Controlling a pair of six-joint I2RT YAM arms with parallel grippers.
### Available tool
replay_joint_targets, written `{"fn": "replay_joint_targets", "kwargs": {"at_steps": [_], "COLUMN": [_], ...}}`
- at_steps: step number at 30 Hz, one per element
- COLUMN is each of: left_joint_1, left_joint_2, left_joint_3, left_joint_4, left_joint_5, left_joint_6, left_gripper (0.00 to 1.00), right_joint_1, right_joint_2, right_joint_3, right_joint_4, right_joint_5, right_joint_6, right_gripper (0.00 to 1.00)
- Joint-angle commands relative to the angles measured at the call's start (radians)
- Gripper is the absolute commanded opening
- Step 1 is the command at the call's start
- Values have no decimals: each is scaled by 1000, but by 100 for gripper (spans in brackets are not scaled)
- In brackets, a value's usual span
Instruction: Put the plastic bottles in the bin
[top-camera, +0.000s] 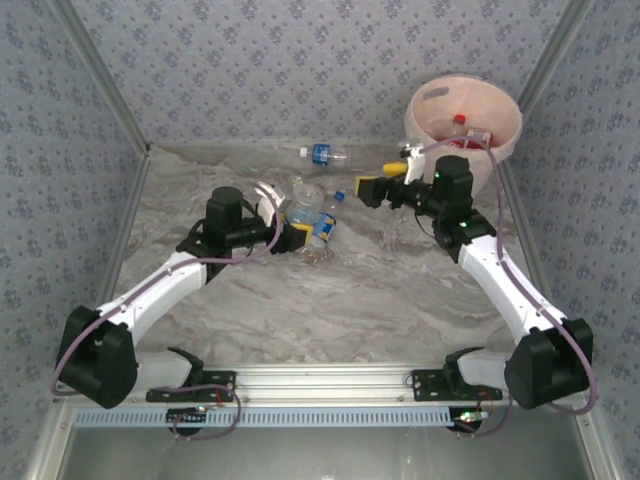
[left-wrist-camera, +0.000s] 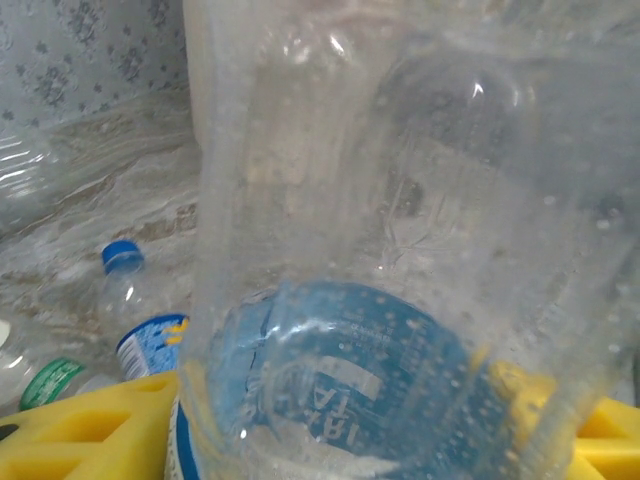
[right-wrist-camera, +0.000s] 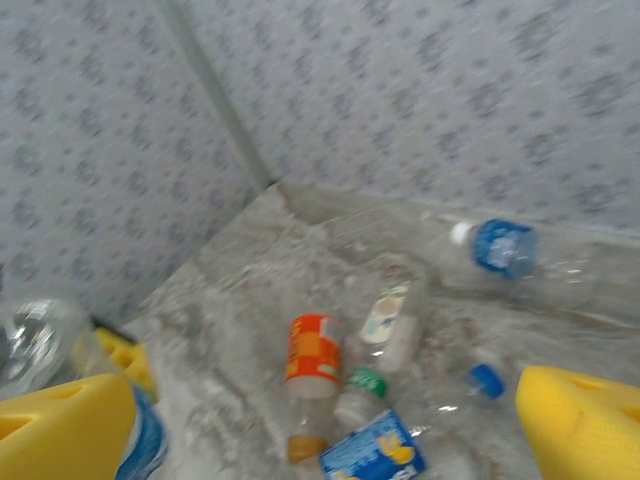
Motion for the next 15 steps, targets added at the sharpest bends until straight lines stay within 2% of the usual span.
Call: {"fn": "replay_joint_targets", "kwargs": {"at_steps": [1,6,15], "left_joint_1": [2,2,2], "left_joint_2": [19,50,84], "left_joint_3": [70,90,120], "left_joint_4": [119,204,243], "left_joint_5": [120,193,232], "left_joint_6": [-83,-161,-214], "left_gripper": [62,63,63], "right_joint_1": [43,107,183], "right_joint_2": [33,107,183], "right_joint_3": [59,109,144], "right_joint_4": [14,45,177], "right_joint_5": [-149,-274,-364], "right_joint_6": [-31,-2,53], "right_gripper": [100,100,100]}}
